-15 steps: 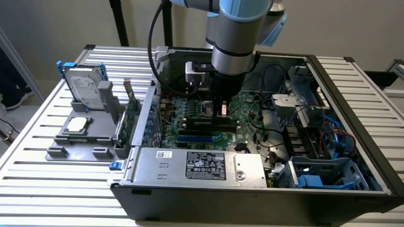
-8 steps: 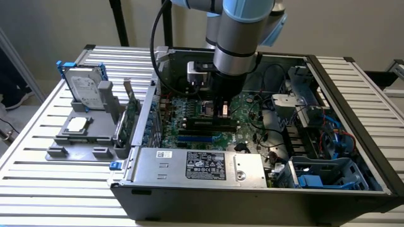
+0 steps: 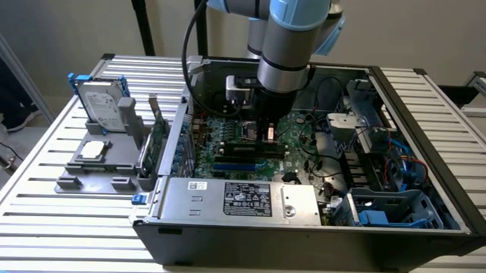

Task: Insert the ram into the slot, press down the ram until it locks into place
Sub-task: 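Insert the ram into the slot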

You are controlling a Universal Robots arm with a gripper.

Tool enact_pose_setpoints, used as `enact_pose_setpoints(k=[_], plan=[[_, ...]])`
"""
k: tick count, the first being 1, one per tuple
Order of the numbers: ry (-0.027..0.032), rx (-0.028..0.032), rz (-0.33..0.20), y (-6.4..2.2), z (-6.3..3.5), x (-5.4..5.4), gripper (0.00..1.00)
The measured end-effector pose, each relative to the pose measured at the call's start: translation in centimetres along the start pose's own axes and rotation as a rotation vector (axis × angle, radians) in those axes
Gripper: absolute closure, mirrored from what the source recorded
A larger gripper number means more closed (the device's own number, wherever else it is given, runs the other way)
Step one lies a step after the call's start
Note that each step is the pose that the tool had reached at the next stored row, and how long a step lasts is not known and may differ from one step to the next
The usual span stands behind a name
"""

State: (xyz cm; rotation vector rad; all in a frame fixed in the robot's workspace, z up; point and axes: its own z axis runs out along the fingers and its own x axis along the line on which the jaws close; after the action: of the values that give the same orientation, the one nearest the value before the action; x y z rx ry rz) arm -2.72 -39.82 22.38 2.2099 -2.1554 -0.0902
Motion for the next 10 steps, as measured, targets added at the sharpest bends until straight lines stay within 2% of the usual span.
enact_pose_setpoints(k=[5,10], plan=[[0.0018,-0.0068,0.001,-0.17,0.01,-0.03,0.86],[0.0037,-0.0096,0.001,-0.26,0.01,-0.02,0.86]])
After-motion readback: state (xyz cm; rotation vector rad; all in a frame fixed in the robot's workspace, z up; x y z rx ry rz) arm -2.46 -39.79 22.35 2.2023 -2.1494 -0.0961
